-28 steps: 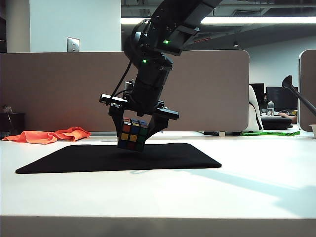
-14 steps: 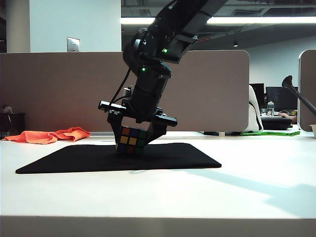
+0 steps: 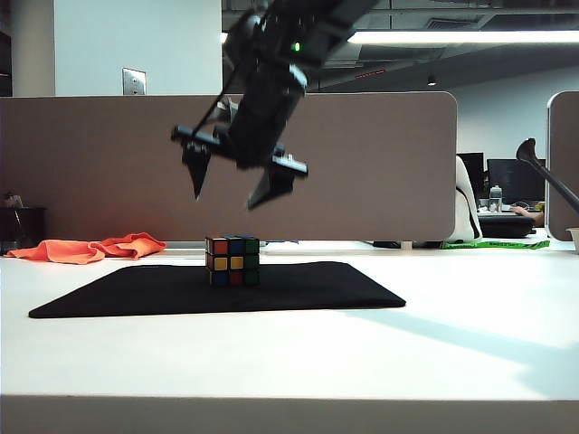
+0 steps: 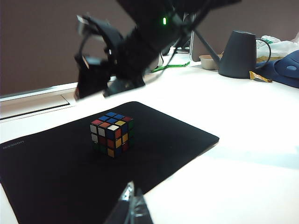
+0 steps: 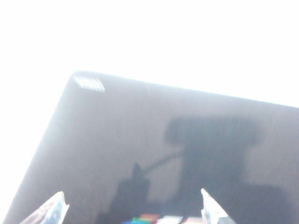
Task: Pick up the cube on the right side of the mouse pad, then place it in the center of the mouse pad.
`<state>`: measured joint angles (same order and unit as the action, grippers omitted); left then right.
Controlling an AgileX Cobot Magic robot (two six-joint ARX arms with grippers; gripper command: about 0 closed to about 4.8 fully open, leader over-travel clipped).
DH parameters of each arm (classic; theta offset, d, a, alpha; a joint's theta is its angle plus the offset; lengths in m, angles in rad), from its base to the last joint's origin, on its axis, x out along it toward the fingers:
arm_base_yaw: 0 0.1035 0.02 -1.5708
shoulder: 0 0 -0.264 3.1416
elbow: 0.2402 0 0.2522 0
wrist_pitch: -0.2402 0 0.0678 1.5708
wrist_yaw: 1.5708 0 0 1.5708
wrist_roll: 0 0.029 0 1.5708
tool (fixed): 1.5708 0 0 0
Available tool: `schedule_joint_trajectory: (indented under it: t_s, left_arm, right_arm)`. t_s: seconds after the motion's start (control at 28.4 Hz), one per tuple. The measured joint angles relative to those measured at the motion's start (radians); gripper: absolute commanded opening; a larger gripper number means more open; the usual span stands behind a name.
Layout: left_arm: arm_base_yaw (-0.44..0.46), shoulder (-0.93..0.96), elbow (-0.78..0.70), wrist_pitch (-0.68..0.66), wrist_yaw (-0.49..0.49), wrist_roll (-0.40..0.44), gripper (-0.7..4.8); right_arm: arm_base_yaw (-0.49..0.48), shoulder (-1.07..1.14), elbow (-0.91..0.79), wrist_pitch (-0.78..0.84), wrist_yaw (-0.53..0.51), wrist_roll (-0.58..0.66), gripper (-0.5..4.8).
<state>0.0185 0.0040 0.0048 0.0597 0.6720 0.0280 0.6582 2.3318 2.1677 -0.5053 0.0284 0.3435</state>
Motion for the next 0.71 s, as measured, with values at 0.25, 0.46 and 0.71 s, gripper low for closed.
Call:
schedule_joint_trajectory:
  t_s: [0.25, 0.46, 0.71]
  left_arm:
    - [0.000, 0.000, 0.000, 0.000, -0.014, -0.003, -0.06]
    - [0.000, 0.000, 0.000, 0.000, -0.132, -0.059, -0.06]
    - [0.000, 0.000, 0.000, 0.000, -0.152, -0.064, -0.06]
  right_arm:
    - [-0.112, -0.005, 0.298, -0.235, 0.189, -0.237, 0.07]
    - [-0.188, -0.063, 0.322, -0.309, 0.225, -0.241, -0.01]
    - [-0.265, -0.127, 0.323, -0.308, 0.179, -0.244, -0.01]
